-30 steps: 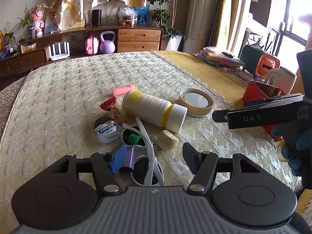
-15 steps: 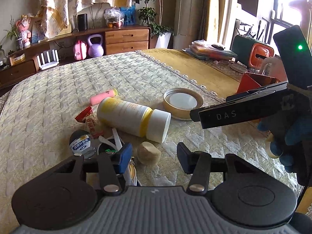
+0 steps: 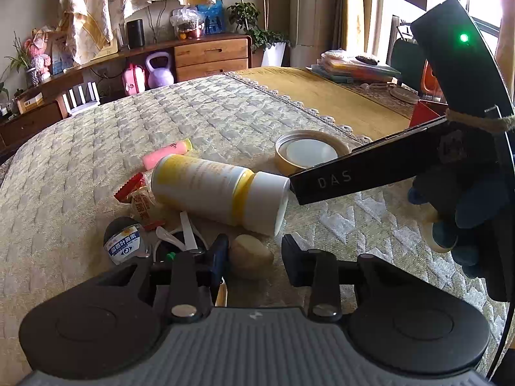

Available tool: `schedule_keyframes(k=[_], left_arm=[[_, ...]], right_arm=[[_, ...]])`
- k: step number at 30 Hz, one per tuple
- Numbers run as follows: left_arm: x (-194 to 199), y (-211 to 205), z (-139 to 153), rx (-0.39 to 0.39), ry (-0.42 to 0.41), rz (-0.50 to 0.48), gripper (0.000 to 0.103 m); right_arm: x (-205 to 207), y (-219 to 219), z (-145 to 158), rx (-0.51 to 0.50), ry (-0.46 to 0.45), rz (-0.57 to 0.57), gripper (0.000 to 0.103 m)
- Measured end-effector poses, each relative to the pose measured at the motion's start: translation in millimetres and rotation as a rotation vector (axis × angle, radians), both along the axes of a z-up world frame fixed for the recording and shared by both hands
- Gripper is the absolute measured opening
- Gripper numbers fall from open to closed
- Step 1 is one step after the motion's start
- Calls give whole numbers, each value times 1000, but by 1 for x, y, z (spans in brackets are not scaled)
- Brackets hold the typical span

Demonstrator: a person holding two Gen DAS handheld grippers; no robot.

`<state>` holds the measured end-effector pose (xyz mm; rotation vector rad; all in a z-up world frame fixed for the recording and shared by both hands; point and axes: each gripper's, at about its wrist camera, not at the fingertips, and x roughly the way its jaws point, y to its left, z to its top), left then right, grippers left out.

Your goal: Organize rigid objects

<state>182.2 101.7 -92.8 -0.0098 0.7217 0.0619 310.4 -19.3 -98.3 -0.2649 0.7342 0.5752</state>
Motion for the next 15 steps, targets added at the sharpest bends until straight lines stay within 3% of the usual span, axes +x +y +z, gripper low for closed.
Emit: schedule_keyframes(k=[4,6,15], left_arm=[[2,2,0,-3,-1,10,30],[2,3,0,-8,-2,13,30],[0,3,2,-16,4,27,28]], right_arm=[[1,3,-2,-8,0,3,78],[1,4,-2,-8,-2,10,72],[-5,0,5,-11,-21,7,71]])
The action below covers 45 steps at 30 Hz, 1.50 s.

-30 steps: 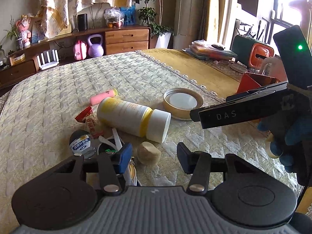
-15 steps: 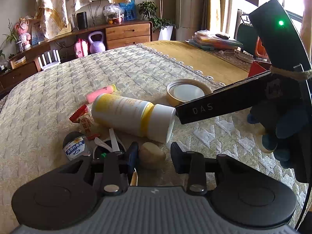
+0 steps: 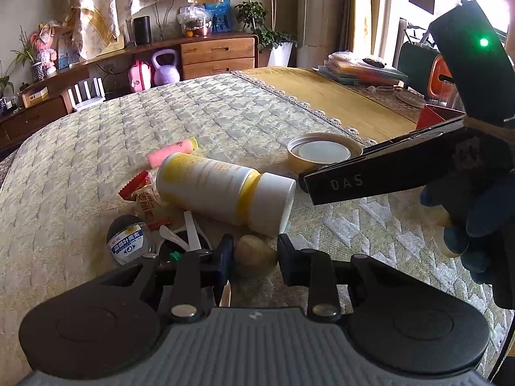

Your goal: Organize rigid objects

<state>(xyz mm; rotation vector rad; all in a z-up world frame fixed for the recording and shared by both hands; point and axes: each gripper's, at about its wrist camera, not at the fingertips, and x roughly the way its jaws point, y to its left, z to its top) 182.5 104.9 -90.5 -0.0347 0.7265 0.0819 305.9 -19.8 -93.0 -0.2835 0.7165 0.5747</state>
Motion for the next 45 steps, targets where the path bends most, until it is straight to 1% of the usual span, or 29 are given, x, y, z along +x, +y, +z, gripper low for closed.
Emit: schedule_keyframes(k=[4,8,16,17,18,19,20,21,22,24,26,28,29,31,32,35,37,39,41,45], left_arm=[[-4,-1,2,-6,2,9,28],[-8,0,6,-32,7,21,28],[-18,-7,19,-29,-2,18,28],[-19,-8,21,-32,-3,20,28],[-21,-9,23,-35,-5,21,28],[-22,-10,25,-38,-8,20,28],[-23,-11,28,-40,-11,19,28],[-25,-13,30,-38,-15,16,28],[-26,-15,32,-37,-20,13,28],[-29,-17,36,-36,-25,10,28],[-31,-19,37,-33,-25,11,28],[-34,-20,37,-29,-25,11,28],[-34,-20,37,-31,-24,13,28],[-34,-20,36,-37,-22,15,28],[-33,-20,35,-36,-21,16,28],[-31,-18,33,-36,-14,16,28],[-29,-15,32,-37,-13,19,28],[-28,-11,32,-41,-15,21,28],[-27,-9,32,-44,-22,23,28],[-25,-4,30,-58,-25,24,28]], right_arm=[[-7,-9,8,3,-20,-5,70],[-14,-20,16,11,-27,-19,70],[-33,-45,33,14,-47,-52,69],[-36,-48,36,15,-50,-58,67],[-38,-52,39,18,-52,-60,52],[-41,-54,42,12,-62,-73,33],[-41,-57,44,3,-58,-89,10],[-41,-62,47,15,-41,-101,18],[-41,-68,49,33,-24,-108,18],[-42,-76,50,26,-21,-116,18],[-45,-83,48,11,-29,-116,21],[-46,-89,45,17,-12,-105,21],[-47,-89,45,21,-8,-92,24],[-49,-86,44,18,-14,-69,28],[-49,-82,43,14,-14,-53,32],[-51,-70,41,10,-9,-2,48],[-53,-61,38,4,-14,32,52],[-54,-55,36,-3,-16,60,58],[-54,-49,32,-10,-13,77,61],[-50,-41,24,-27,2,83,62]])
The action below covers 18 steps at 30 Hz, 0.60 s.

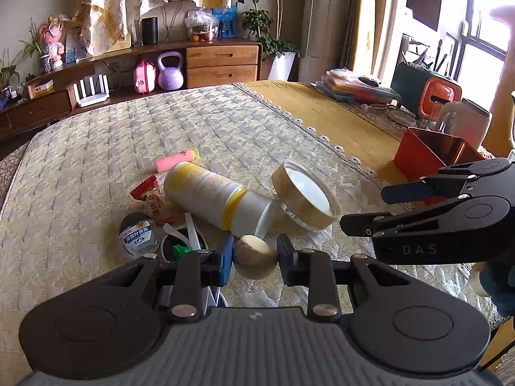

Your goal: Organize rigid objects

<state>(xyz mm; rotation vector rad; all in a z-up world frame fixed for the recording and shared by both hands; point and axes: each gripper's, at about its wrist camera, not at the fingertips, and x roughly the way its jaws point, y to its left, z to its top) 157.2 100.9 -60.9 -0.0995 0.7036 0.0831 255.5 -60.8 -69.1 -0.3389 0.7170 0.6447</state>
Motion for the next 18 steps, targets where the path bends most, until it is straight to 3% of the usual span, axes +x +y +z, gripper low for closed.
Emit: schedule_keyframes(k=[11,18], left_arm=[[3,7,-4,-36,-10,-5,28],[2,14,-7,-54,-17,5,28]], right_arm=[[8,27,-12,-47,-7,0,71],[11,42,-19,-79,-27,-69,73]])
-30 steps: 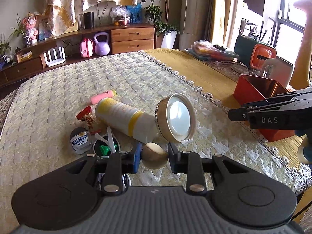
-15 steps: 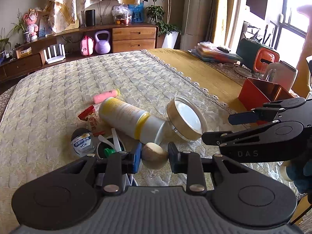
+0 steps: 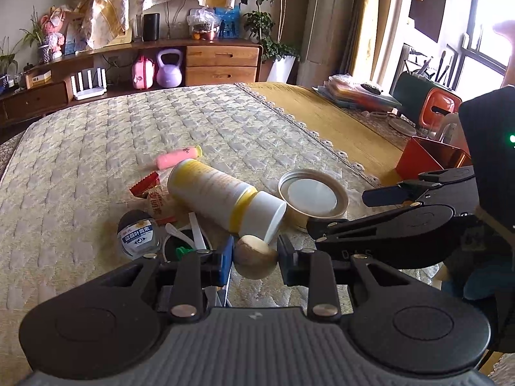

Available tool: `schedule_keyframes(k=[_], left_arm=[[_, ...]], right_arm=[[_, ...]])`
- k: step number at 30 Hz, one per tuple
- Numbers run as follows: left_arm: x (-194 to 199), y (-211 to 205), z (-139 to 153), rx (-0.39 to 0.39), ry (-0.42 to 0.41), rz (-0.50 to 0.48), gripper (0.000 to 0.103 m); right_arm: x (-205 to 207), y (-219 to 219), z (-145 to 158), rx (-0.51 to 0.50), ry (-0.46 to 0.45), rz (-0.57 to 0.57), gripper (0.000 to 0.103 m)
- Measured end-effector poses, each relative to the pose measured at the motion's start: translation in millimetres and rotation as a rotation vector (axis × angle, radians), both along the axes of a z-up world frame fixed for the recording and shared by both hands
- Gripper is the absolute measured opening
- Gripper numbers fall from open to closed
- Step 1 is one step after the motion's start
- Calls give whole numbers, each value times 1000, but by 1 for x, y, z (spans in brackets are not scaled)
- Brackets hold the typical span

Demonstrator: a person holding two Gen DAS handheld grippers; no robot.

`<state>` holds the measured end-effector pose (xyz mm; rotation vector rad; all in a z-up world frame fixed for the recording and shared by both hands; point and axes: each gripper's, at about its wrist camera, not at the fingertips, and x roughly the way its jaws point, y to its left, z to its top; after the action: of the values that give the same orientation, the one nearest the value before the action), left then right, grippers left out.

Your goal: Organize rigid objects

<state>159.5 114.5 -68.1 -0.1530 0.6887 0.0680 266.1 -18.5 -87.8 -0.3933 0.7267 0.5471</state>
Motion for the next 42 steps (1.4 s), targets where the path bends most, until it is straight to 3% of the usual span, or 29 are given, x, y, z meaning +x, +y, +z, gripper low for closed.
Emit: schedule_keyframes(k=[8,24,31,42], left_arm=[[-3,9,-4,-27,-2,15,28],[-1,14,-7,-65,-4,3,28],[-1,14,-8,-60,-1,5,28],[-3,6,2,-44,-1,6,28]], right_arm=[[6,17,-2,-27,-43,-108,75],[47,31,-10,32,42,-202,76],[55,25,-10,62,69,-190,76],[32,7,1,88,70,-189,76]])
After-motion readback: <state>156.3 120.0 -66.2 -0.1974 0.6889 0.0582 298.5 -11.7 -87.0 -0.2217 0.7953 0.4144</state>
